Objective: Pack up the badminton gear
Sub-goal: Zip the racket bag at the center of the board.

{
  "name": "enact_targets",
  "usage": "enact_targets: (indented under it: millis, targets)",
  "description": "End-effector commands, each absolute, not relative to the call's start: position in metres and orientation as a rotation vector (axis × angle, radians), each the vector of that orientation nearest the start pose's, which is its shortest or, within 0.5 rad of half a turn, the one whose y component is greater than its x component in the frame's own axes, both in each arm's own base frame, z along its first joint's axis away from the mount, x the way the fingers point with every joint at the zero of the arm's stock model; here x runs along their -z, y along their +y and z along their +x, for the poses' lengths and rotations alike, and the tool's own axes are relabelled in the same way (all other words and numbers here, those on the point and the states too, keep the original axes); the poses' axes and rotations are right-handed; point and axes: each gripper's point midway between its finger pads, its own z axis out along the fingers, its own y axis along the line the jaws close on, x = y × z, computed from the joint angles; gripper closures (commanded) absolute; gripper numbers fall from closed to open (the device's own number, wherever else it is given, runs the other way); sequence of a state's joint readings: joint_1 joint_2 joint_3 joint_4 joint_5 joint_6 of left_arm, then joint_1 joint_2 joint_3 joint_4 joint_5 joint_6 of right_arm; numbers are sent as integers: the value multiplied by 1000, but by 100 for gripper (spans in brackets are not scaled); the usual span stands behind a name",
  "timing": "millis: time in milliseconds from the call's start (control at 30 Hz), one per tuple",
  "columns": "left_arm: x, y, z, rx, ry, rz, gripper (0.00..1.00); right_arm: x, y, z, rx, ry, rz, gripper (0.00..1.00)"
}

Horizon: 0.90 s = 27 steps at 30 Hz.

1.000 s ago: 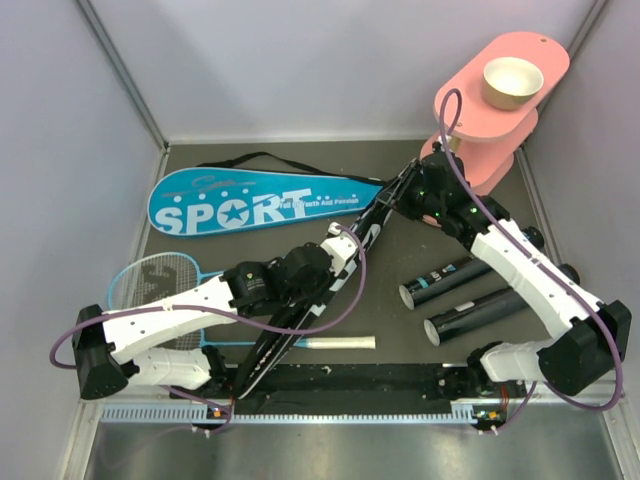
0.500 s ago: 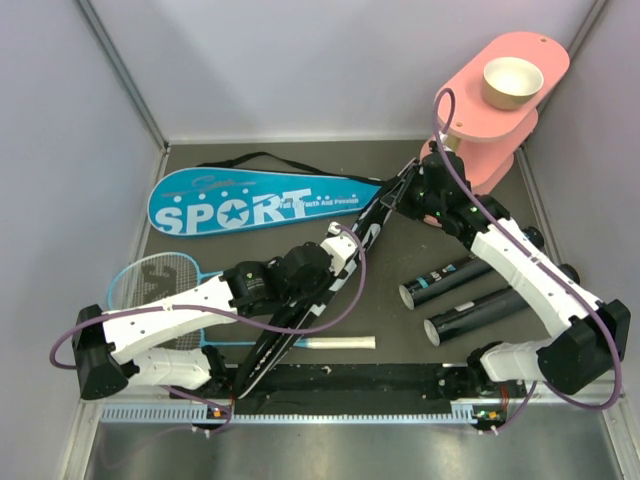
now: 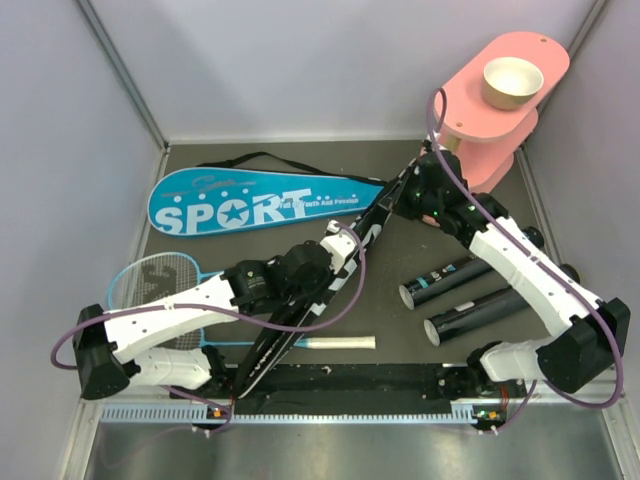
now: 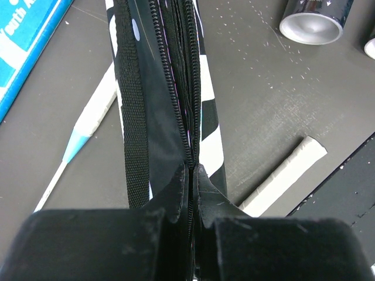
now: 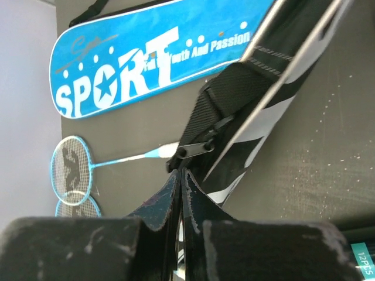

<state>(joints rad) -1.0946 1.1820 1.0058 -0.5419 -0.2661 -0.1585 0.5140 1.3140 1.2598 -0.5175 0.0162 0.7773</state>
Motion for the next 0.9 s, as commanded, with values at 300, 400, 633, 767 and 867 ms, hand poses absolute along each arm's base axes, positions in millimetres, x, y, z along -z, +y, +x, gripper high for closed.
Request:
enact_targets:
  millis: [300,400,633,767,867]
  targets:
    - [-199,-284,201,413,2063,825,100,-288,250,295,-838,2130,220,100]
    - [-198,-285,199,423,2066,833,100,-284,217,308,-737,2153,406,83]
    - [-194,-285,197,426,2074,844,100,-278,198,330,-525,2293,363,62]
    - [-197,-284,196,431,2064,845,100,-281,188,334,-499,2189,225,61]
    - [-197,-282,196,425,2060,846,100,-282,189,339,-530,2127,130,64]
